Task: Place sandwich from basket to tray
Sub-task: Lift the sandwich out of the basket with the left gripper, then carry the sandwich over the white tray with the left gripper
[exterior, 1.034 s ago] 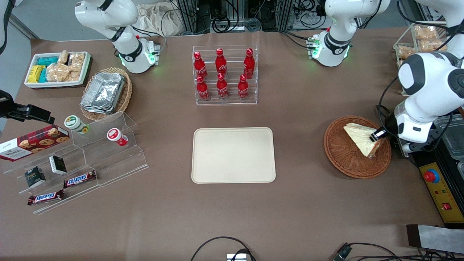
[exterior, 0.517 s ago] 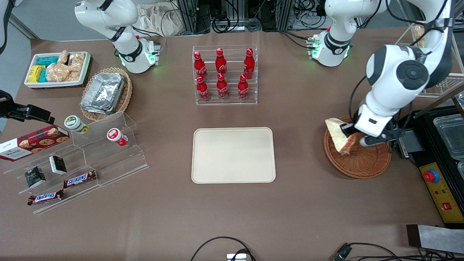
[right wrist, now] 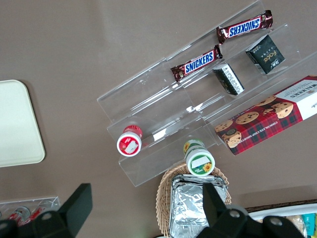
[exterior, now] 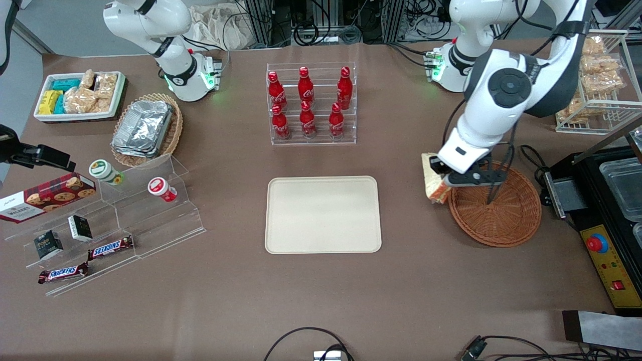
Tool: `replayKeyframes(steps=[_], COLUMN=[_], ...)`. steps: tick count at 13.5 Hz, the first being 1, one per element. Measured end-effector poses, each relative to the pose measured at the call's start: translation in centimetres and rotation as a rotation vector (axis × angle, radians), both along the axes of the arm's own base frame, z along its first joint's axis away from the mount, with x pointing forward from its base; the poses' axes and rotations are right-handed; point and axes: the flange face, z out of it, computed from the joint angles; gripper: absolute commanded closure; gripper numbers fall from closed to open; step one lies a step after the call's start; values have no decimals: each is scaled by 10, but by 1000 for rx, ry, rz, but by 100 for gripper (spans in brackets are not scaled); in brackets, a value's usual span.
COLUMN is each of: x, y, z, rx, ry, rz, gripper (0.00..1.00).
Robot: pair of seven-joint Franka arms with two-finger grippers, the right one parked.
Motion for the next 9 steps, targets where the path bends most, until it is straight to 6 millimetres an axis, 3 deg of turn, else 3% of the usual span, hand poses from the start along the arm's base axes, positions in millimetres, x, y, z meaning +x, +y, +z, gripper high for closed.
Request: replayKeyframes(steps=[5, 9], x=[-16, -13], y=[-51, -80], z=[-6, -32], rx=[-27, 5], ry=[-18, -34], rz=[-92, -69], gripper=[100, 100])
